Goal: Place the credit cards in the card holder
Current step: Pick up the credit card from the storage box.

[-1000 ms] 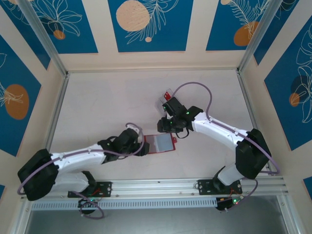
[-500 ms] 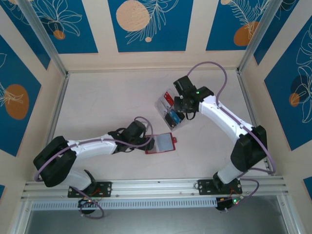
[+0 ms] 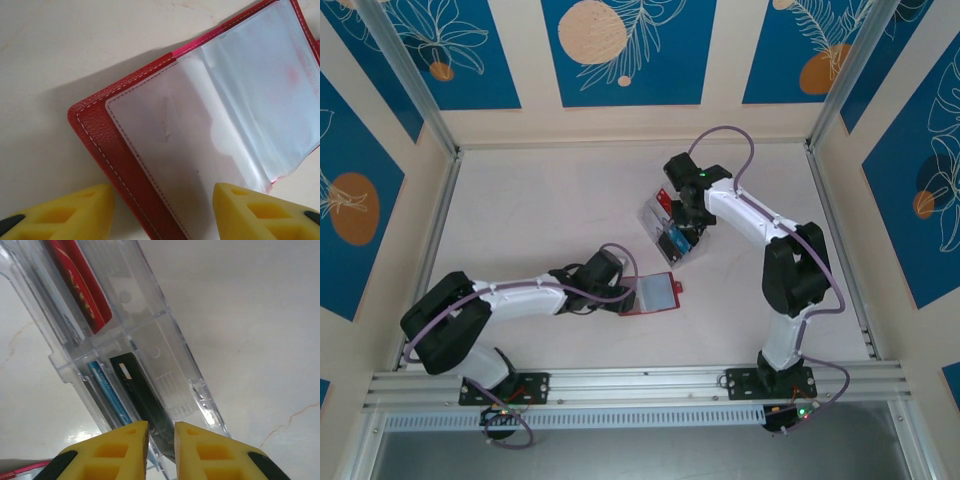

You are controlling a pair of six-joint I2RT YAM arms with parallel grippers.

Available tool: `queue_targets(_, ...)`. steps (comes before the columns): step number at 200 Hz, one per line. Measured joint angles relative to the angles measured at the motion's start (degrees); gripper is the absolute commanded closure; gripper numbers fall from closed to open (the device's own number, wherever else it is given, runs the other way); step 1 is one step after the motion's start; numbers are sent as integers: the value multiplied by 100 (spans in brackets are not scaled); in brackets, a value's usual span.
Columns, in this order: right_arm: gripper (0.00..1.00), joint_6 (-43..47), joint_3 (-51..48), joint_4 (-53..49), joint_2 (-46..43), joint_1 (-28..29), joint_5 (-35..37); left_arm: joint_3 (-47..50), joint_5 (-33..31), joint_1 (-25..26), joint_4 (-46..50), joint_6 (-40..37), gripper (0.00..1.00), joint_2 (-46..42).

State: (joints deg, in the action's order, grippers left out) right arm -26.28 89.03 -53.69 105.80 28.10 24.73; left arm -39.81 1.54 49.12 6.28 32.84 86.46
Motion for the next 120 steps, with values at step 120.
queue_targets(120, 77, 243, 92, -24, 317, -59, -7, 92, 85, -26, -164, 66, 50, 85)
